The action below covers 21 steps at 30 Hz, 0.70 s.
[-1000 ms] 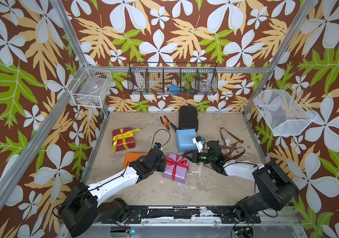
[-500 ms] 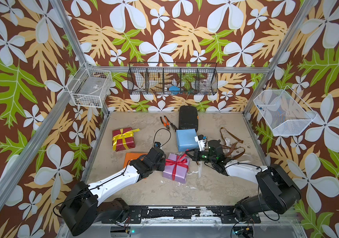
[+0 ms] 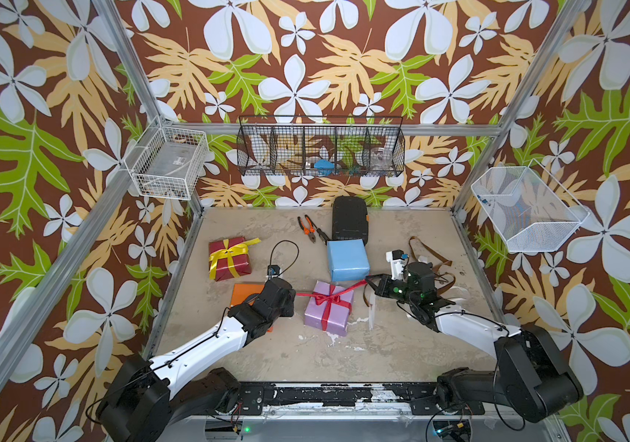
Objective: Untie the ribbon bows on the gift boxes
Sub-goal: Untie the ribbon from the gift box.
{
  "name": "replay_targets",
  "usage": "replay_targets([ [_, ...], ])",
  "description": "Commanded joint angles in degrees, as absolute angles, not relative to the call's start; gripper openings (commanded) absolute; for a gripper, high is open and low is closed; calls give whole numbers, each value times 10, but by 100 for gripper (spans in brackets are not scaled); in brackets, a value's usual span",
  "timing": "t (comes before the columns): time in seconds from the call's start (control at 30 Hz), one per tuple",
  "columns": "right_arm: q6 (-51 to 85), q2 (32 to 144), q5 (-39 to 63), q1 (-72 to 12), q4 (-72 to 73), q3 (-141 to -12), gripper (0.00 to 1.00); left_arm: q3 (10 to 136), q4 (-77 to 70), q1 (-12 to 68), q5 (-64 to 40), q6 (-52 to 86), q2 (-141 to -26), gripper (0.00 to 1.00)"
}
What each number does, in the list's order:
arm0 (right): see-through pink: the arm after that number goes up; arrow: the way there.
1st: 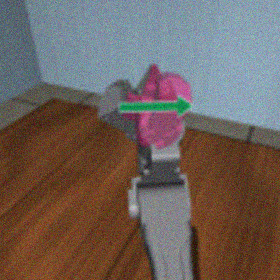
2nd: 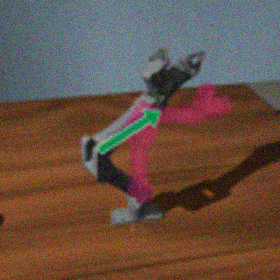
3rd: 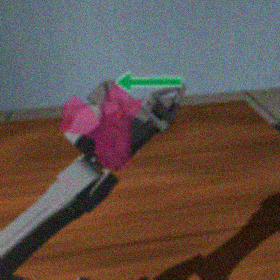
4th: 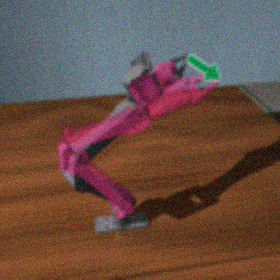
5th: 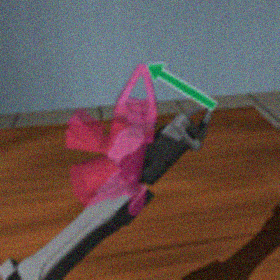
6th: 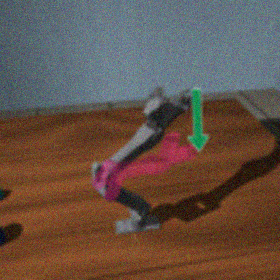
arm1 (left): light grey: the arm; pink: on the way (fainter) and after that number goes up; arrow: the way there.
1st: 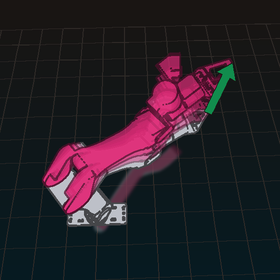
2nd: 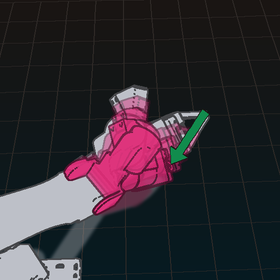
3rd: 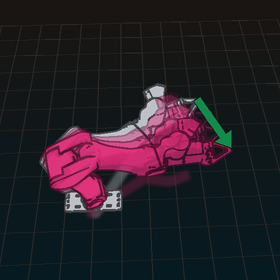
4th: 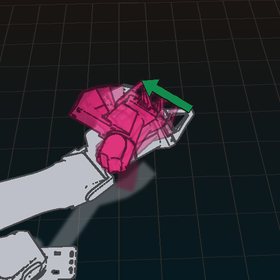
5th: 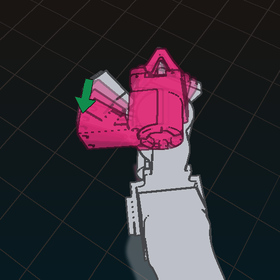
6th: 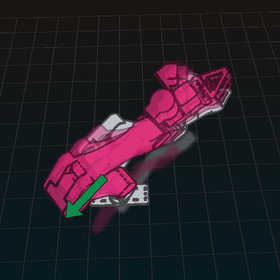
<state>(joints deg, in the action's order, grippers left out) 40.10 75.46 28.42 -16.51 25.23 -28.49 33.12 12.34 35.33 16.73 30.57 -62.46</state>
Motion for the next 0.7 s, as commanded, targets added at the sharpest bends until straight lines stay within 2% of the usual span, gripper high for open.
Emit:
replay_targets([
  [0.0,394,735,274,-133,239,-275,0,324,97,330,176,328,-603,0],
  [0.33,389,677,292,-4,204,-265,0,300,68,230,113,353,-580,0],
  [0.57,395,676,343,3,234,-267,0,295,51,212,87,349,-561,0],
  [0.6,394,680,359,4,237,-268,3,297,48,212,74,342,-561,20],
  [0.63,388,683,366,3,229,-275,32,301,51,212,66,340,-562,54],
  [0.67,377,684,360,2,207,-286,72,304,58,212,62,342,-562,95],
])
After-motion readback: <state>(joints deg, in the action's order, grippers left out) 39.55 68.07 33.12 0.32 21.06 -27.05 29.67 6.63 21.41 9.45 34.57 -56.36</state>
